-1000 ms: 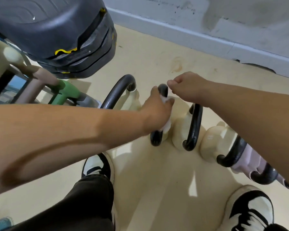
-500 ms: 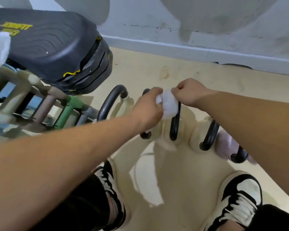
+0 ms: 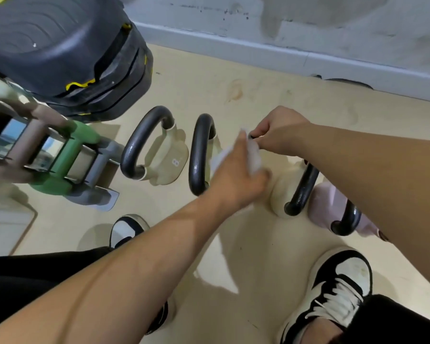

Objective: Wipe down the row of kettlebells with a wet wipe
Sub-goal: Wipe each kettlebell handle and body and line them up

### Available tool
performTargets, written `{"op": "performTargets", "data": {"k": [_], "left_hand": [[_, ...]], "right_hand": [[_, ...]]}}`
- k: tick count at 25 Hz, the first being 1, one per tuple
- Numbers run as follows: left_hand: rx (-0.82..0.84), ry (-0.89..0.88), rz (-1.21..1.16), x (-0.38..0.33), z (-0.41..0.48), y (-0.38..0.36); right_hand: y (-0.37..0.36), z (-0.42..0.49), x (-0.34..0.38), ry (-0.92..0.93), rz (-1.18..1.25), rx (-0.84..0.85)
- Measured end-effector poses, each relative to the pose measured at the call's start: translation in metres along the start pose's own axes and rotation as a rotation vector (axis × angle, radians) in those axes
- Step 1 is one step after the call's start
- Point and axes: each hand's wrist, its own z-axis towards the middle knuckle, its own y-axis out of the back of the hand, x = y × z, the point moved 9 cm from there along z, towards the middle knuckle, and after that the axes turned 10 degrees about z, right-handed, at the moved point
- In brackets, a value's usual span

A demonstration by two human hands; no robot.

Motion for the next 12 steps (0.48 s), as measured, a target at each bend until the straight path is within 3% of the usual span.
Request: {"op": "performTargets", "data": {"k": [2, 7, 10, 12], "left_hand": [[0.146, 0.047, -0.089, 0.016, -0.011, -0.041], [0.035, 0.165, -0.509, 0.064, -0.020, -0.042], [-0.055, 0.138, -0.494, 0.060, -0.023, -0.043], [-0.128, 0.145, -0.327, 0.049, -0.013, -0.041]], "right_hand": [[0.000, 0.004, -0.002, -0.001, 0.003, -0.008], [0.004, 0.008, -0.005, -0.007, 0.081, -0.033], [0.003, 0.009, -0.006, -0.006, 0.112, -0.037], [0.001, 0.007, -0.008, 0.011, 0.119, -0.040]]}}
